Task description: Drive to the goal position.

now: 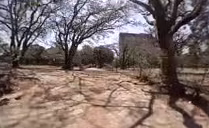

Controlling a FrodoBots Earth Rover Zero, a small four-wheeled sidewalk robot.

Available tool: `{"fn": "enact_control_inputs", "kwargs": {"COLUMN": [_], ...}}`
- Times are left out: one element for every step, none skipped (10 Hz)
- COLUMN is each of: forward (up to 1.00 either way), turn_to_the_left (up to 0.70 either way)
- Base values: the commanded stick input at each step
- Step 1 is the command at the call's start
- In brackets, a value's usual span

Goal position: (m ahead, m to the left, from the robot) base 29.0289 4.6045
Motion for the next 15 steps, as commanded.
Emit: {"fn": "enact_control_inputs", "kwargs": {"forward": [0.7, 0.7, 0.7, 0.7, 0.7, 0.7, 0.7, 0.7, 0.7, 0.7, 0.7, 0.7, 0.7, 0.7, 0.7], "turn_to_the_left": [0.0, 0.0, 0.0, 0.0, 0.0, 0.0, 0.0, 0.0, 0.0, 0.0, 0.0, 0.0, -0.13, -0.25, -0.25]}}
